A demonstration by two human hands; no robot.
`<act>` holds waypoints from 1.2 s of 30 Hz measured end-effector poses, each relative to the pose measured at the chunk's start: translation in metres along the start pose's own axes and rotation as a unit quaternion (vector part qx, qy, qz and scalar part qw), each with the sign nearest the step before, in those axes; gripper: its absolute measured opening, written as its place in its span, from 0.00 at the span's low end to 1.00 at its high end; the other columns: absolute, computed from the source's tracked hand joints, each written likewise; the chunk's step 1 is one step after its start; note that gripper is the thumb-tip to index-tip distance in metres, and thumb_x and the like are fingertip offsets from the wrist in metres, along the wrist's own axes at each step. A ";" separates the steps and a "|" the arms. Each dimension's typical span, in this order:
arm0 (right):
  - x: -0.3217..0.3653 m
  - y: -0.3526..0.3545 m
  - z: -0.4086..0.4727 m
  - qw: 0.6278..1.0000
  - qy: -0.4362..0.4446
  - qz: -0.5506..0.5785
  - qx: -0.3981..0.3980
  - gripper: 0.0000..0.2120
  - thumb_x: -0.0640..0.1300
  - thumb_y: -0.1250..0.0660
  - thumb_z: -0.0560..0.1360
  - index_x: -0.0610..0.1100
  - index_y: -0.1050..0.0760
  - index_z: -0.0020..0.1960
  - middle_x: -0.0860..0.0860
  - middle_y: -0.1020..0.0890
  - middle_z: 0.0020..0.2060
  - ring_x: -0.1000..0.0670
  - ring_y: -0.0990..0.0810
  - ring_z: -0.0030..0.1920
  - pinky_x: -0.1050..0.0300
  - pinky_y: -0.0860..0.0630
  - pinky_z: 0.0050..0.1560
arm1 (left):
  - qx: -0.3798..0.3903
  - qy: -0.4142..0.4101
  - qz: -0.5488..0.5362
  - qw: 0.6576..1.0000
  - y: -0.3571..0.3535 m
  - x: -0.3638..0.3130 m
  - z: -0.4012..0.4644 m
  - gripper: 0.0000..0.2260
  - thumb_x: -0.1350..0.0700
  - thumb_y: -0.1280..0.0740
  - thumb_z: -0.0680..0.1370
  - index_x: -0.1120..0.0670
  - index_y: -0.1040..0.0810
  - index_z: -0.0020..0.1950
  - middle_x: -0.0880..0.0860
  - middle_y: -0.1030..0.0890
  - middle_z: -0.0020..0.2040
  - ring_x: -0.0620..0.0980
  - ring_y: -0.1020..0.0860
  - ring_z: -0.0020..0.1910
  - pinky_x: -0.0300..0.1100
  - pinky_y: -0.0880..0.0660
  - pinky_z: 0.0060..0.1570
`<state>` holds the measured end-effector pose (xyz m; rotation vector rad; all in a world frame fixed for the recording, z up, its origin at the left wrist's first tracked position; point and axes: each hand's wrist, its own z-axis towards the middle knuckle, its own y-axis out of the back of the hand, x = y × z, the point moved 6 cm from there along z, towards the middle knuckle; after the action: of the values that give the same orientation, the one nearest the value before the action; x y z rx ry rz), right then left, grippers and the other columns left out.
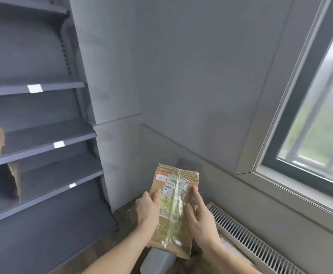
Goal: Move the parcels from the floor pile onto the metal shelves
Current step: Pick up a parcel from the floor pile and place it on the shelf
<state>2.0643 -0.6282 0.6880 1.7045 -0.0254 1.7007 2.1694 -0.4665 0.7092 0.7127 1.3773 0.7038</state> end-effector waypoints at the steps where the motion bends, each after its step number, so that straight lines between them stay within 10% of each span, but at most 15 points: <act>1: 0.004 -0.005 -0.006 1.000 0.005 -0.007 0.000 0.28 0.48 0.41 0.81 0.68 0.46 0.76 0.57 0.22 0.54 0.62 0.24 0.44 0.76 0.30 0.47 | 0.000 0.004 -0.001 1.000 0.005 0.008 -0.004 0.22 0.38 0.48 0.82 0.54 0.27 0.46 0.55 0.18 0.46 0.55 0.22 0.43 0.44 0.30 0.38; 7: 0.027 -0.028 -0.035 0.999 0.037 -0.034 0.003 0.27 0.48 0.42 0.82 0.67 0.46 0.76 0.57 0.22 0.53 0.62 0.25 0.42 0.75 0.29 0.41 | -0.009 0.027 0.003 1.000 0.030 0.047 -0.024 0.21 0.37 0.49 0.81 0.52 0.28 0.45 0.53 0.18 0.46 0.54 0.22 0.42 0.43 0.31 0.35; 11: 0.054 -0.039 -0.054 0.982 0.135 -0.130 0.016 0.24 0.52 0.46 0.83 0.64 0.46 0.77 0.59 0.34 0.73 0.60 0.28 0.65 0.68 0.30 0.59 | -0.008 0.032 -0.013 0.999 0.056 0.068 -0.026 0.21 0.38 0.48 0.82 0.53 0.28 0.45 0.53 0.18 0.47 0.53 0.22 0.43 0.44 0.30 0.38; 15: 0.080 -0.056 -0.058 0.888 0.319 -0.330 0.002 0.37 0.34 0.34 0.69 0.52 0.35 0.76 0.46 0.42 0.78 0.45 0.40 0.76 0.51 0.30 0.68 | 0.012 0.032 0.025 0.999 0.095 0.100 -0.017 0.20 0.37 0.49 0.82 0.52 0.30 0.45 0.50 0.21 0.44 0.52 0.22 0.43 0.44 0.30 0.38; 18: 0.096 -0.098 -0.064 0.781 0.450 -0.422 0.096 0.39 0.41 0.31 0.60 0.51 0.28 0.71 0.43 0.36 0.76 0.42 0.40 0.76 0.45 0.41 0.73 | 0.032 0.039 0.035 0.998 0.121 0.132 -0.009 0.20 0.38 0.47 0.82 0.51 0.26 0.49 0.50 0.20 0.49 0.52 0.21 0.46 0.44 0.27 0.43; 22: 0.116 -0.166 -0.088 0.712 0.550 -0.414 0.137 0.27 0.52 0.34 0.71 0.51 0.28 0.70 0.47 0.31 0.73 0.46 0.36 0.74 0.49 0.42 0.72 | -0.026 0.124 0.026 0.992 0.159 0.183 -0.012 0.21 0.38 0.49 0.82 0.50 0.23 0.51 0.51 0.18 0.51 0.54 0.20 0.51 0.44 0.25 0.47; 30: 0.154 -0.289 -0.144 0.749 0.552 -0.346 0.121 0.20 0.55 0.53 0.83 0.51 0.30 0.68 0.49 0.44 0.77 0.47 0.54 0.79 0.50 0.32 0.69 | -0.123 0.280 0.007 0.952 0.230 0.281 -0.047 0.22 0.41 0.49 0.83 0.53 0.21 0.53 0.52 0.17 0.54 0.55 0.19 0.53 0.43 0.25 0.46; 34: 0.169 -0.325 -0.180 0.748 0.601 -0.268 0.088 0.25 0.63 0.36 0.73 0.54 0.29 0.66 0.52 0.42 0.77 0.44 0.51 0.79 0.48 0.41 0.73 | -0.150 0.342 -0.021 0.927 0.254 0.313 -0.067 0.23 0.41 0.51 0.84 0.53 0.22 0.47 0.53 0.17 0.53 0.56 0.19 0.53 0.42 0.31 0.41; 36: 0.205 -0.333 -0.185 0.779 0.605 -0.149 0.073 0.26 0.69 0.55 0.73 0.62 0.30 0.62 0.59 0.31 0.72 0.50 0.36 0.75 0.50 0.35 0.71 | -0.161 0.352 -0.015 0.922 0.268 0.322 -0.074 0.23 0.40 0.52 0.84 0.52 0.23 0.48 0.53 0.17 0.54 0.55 0.20 0.53 0.42 0.30 0.42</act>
<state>2.0930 -0.1964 0.6913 0.3727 0.9284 2.2449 2.1100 -0.0456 0.7218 0.1631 1.8495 1.2013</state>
